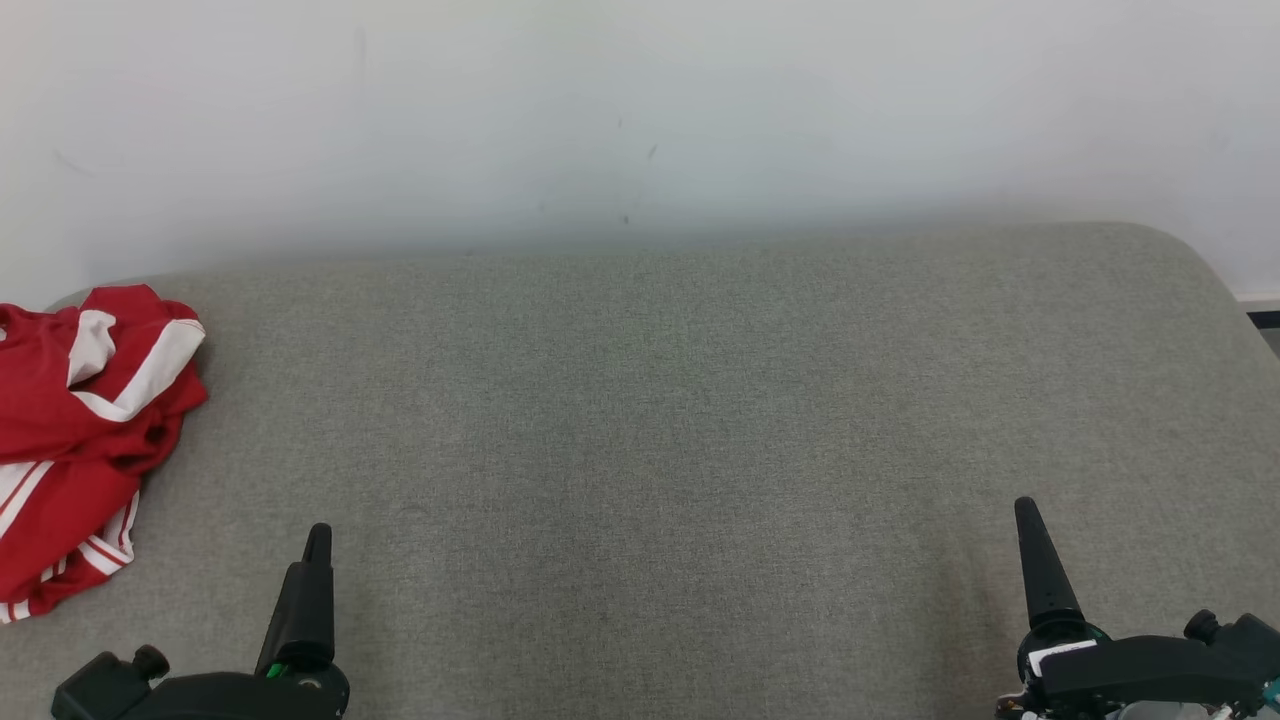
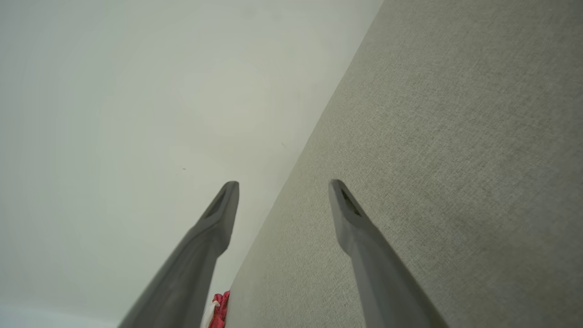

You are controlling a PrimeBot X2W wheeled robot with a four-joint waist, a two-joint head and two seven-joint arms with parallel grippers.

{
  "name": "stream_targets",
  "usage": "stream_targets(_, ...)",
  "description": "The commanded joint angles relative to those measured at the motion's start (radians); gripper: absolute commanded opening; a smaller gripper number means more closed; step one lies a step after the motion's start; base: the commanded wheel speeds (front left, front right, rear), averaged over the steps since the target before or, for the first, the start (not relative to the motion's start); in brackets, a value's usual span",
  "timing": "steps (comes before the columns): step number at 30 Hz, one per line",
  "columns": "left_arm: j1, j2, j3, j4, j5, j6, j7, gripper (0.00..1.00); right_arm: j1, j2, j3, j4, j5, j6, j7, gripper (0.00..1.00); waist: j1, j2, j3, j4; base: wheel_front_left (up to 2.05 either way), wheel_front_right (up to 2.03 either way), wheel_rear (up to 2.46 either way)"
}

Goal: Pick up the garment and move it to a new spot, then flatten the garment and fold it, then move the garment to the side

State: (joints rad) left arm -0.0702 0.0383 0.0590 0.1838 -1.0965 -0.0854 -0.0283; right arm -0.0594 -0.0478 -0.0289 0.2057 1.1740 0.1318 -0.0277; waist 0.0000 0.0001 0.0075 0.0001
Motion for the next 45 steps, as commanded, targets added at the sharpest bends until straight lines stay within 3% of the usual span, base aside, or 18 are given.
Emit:
stream_targets(1,-0.012,0.007,-0.004,-0.025,0.057,0.005,-0.011,1.00,-0.009,-0.008,0.007,-0.021,-0.049,-0.001,-0.012,1.00,0.0000,-0.0001,0.000,0.000,0.00,0.00,0.00)
stream_targets(9,0.003,0.021,-0.030,-0.050,0.254,0.024,-0.040,1.00,-0.003,-0.007,0.023,-0.036,-0.190,-0.001,-0.041,1.00,0.0000,-0.0001,-0.001,0.000,0.00,0.00,0.00)
stream_targets(23,0.022,0.034,-0.051,-0.080,0.447,0.043,-0.084,1.00,0.006,-0.007,0.040,-0.050,-0.413,-0.001,-0.085,1.00,0.0000,-0.0001,0.001,0.003,0.00,0.00,0.00)
stream_targets(45,0.031,0.055,-0.093,-0.130,0.698,0.066,-0.144,1.00,0.013,-0.007,0.073,-0.069,-0.673,-0.001,-0.144,1.00,0.0000,-0.0001,0.009,0.009,0.00,0.00,0.00)
